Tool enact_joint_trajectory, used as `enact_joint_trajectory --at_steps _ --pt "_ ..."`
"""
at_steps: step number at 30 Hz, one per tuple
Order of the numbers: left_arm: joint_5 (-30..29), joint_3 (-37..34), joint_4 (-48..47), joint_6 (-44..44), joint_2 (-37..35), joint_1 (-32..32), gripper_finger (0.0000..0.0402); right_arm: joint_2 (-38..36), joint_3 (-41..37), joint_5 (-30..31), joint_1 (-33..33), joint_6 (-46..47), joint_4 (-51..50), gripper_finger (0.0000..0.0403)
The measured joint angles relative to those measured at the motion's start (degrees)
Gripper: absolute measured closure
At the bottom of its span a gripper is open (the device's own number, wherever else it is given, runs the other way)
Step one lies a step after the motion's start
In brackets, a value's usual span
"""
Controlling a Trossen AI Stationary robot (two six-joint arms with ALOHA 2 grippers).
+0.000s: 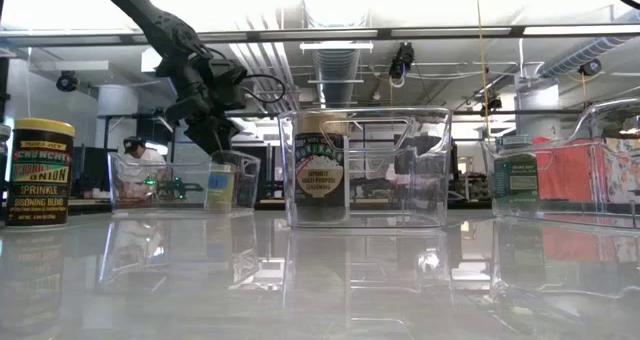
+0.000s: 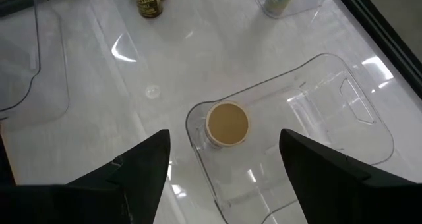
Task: Sort spices by type
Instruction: Put the right black seasoning bottle into the top left transparent bin
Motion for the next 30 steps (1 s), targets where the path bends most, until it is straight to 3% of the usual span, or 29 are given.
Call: enact_joint_trajectory --at_steps 16,30 --pt "0.00 0.00 -0.06 -0.67 -0.16 -0.26 0.0183 0.00 0.00 0.00 0.00 -0.39 -0.22 0.0101" --pt "-1.07 0.00 -0.17 -2.24 -1.92 -0.37 0.0182 0.00 -0.02 0.04 0.00 -2.63 -0.28 0.0115"
